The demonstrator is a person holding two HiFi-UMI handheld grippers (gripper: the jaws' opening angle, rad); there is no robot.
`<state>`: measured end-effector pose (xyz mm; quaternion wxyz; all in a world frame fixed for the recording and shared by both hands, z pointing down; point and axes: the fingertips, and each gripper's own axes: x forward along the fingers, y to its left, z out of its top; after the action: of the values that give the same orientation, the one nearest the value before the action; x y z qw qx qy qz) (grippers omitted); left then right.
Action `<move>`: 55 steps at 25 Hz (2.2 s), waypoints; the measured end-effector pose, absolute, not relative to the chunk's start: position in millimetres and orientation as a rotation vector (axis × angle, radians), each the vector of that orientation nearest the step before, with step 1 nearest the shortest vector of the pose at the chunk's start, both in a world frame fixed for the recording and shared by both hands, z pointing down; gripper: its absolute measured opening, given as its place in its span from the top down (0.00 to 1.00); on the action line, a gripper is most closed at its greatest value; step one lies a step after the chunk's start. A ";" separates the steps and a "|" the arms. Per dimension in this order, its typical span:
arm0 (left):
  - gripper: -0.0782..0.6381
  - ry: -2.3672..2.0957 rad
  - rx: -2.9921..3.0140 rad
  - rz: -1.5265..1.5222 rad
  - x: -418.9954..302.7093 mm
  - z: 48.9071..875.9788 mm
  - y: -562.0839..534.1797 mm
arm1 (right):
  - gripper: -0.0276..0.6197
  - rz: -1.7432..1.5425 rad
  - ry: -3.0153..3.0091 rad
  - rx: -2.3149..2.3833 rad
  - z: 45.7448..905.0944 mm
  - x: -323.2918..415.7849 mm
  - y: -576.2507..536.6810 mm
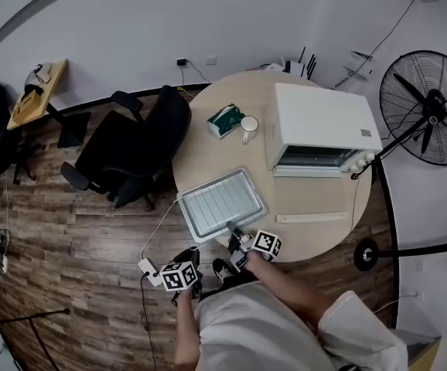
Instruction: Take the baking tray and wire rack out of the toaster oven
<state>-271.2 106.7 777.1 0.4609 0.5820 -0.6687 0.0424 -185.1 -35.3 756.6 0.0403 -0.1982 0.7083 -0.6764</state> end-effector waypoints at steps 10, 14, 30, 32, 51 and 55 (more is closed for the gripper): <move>0.81 -1.617 1.424 0.063 -275.5 781.6 110.7 | 0.94 -2.192 2.091 -0.625 773.8 -189.9 -27.5; 0.81 -1.602 1.440 0.101 -272.8 784.7 110.0 | 0.94 -2.212 2.132 -0.617 774.3 -186.3 -24.9; 0.81 -1.557 1.443 0.101 -271.3 799.0 105.8 | 0.90 -2.173 2.361 -0.601 776.4 -168.6 -0.8; 0.81 -1.550 1.434 0.108 -271.1 804.7 107.4 | 0.90 -2.163 2.389 -0.609 778.4 -165.5 2.0; 0.81 -1.474 1.387 0.102 -268.6 843.5 104.6 | 0.90 -2.101 2.326 -0.768 779.0 -107.5 5.4; 0.81 -1.463 1.391 0.087 -266.1 842.2 101.8 | 0.90 -2.090 2.309 -0.799 778.8 -95.9 9.1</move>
<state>-266.1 101.8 842.2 0.5314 0.5832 -0.6133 0.0363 -95.9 9.1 778.8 -0.0366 -0.2483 0.7177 -0.6495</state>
